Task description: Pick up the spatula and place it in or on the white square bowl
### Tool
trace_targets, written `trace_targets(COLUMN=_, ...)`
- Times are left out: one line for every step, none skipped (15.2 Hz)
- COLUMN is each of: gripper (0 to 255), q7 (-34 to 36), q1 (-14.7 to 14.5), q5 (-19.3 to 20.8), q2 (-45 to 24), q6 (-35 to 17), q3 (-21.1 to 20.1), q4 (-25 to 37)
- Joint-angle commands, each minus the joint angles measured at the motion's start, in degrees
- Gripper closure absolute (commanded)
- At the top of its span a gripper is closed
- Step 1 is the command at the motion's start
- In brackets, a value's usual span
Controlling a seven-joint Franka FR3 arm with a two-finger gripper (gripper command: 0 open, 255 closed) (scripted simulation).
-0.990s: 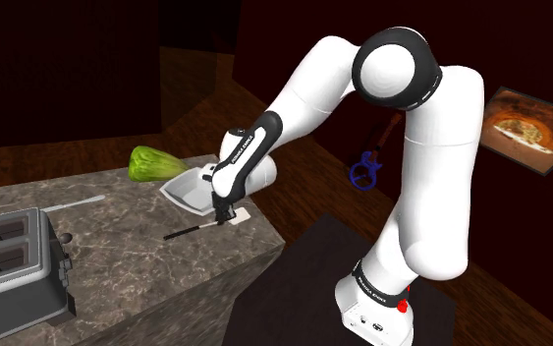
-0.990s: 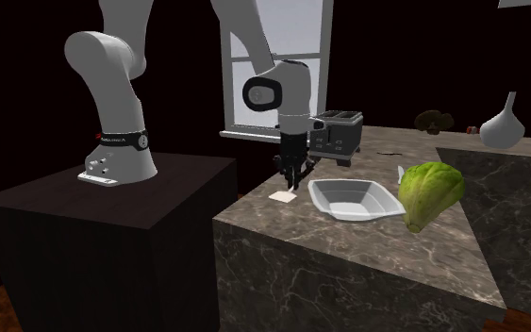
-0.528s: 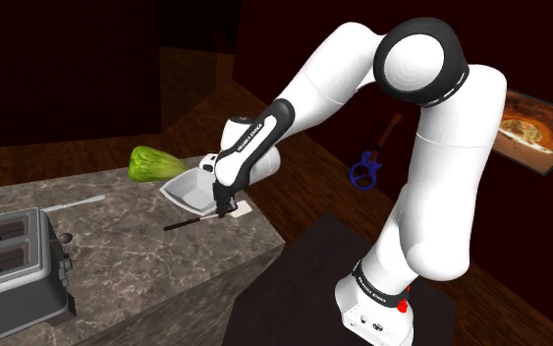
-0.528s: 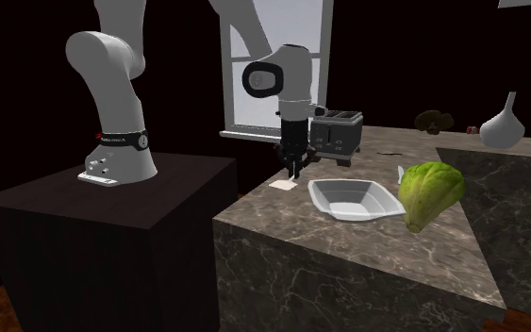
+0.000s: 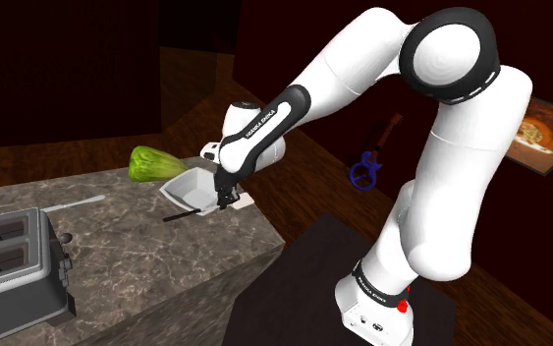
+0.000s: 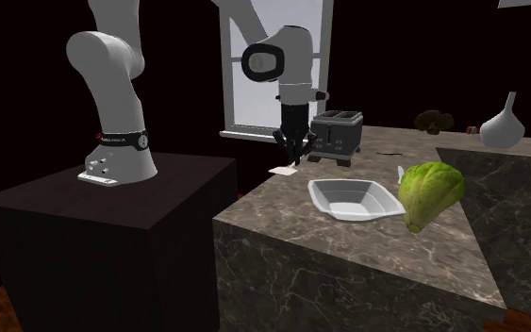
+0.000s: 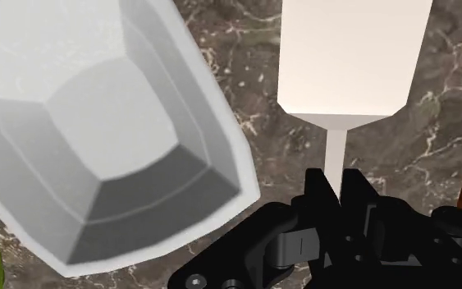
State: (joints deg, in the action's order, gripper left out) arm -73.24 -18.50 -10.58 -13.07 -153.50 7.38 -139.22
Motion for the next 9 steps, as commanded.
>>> trace_targets(gripper=255, q7=-0.73, q1=0.64, q5=0.13, q2=-0.64, q6=1.5, q3=0.36, q4=2.06)
trace_targets(gripper=255, q7=-1.63, q1=1.32, q5=-0.06, q2=-1.99, q6=2.46, q3=0.54, q4=4.27)
trace_targets(gripper=255, q7=-2.48, q1=2.01, q5=-0.24, q2=-3.35, q6=3.44, q3=0.7, q4=6.54)
trace_targets(gripper=255, q7=-3.28, q1=2.69, q5=-0.41, q2=-4.74, q6=4.46, q3=0.84, q4=8.86)
trace_targets(gripper=255, q7=-4.04, q1=3.36, q5=-0.56, q2=-6.15, q6=5.5, q3=0.97, q4=11.23)
trace_targets(gripper=255, q7=-4.74, q1=4.03, q5=-0.7, q2=-7.58, q6=6.57, q3=1.07, q4=13.65)
trace_targets(gripper=255, q7=-5.41, q1=4.7, q5=-0.83, q2=-9.04, q6=7.67, q3=1.16, q4=16.14)
trace_targets(gripper=255, q7=-6.02, q1=5.37, q5=-0.94, q2=-10.52, q6=8.8, q3=1.24, q4=18.68)
trace_targets(gripper=255, q7=-6.6, q1=6.03, q5=-1.04, q2=-12.04, q6=9.97, q3=1.31, q4=21.3)
